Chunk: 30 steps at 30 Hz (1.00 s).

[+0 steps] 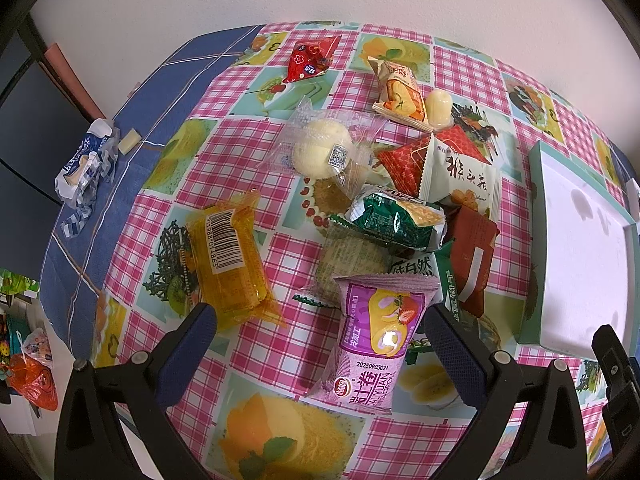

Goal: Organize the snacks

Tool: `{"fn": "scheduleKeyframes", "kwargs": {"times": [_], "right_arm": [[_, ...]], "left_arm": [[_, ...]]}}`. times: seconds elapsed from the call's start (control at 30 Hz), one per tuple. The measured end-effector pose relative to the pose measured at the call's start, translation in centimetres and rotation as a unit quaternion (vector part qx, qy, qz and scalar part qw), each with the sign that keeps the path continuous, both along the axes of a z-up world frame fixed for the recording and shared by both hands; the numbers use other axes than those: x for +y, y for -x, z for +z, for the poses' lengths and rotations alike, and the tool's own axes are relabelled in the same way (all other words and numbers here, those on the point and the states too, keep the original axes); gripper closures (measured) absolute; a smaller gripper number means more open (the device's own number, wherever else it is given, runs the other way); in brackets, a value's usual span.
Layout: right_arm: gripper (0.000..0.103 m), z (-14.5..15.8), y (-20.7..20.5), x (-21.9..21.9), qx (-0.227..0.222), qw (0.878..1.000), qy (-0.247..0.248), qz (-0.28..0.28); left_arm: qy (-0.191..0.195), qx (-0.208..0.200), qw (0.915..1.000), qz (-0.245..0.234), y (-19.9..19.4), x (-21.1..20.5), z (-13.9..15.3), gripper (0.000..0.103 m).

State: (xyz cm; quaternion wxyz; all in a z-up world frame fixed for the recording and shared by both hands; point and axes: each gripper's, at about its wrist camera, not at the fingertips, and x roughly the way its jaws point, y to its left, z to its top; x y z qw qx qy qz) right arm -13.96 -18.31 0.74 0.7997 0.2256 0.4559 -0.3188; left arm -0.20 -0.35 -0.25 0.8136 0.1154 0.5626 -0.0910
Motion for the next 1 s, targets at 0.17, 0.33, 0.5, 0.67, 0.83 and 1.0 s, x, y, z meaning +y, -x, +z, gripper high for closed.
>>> {"fn": "scheduleKeyframes", "kwargs": {"times": [0.17,0.33,0.5,0.67,0.83,1.0], "right_arm": [[0.0,0.0,0.0,0.0,0.0,1.0,-0.001,0.0],[0.0,-0.1,0.0,-0.1,-0.001,1.0,-0.001,0.0],[0.0,-0.1,0.0,0.1,0.001,1.0,-0.003,-0.001],[0.0,-0.4,-0.4,0.4,-0.01,1.0,-0.016,0.011],[0.0,-1.1,-1.9,1.6,-0.035,0.996,-0.065,0.053],[0.0,-1.4,-3.3,2.5,-0.045,0.993,-0.081,0.08]], "left_arm": [[0.0,0.0,1.0,0.0,0.0,0.0,0.0,0.0],[0.0,0.0,1.0,0.0,0.0,0.0,0.0,0.0],[0.0,0.001,1.0,0.0,0.2,0.2,-0.2,0.0],[0.006,-0.003,0.9995,0.03,-0.5,1.4,0.0,0.0],[0.018,0.003,0.9961,0.087,-1.8,4.1,-0.1,0.0],[0.03,0.022,0.9934,0.109,-2.5,5.2,-0.6,0.0]]}}
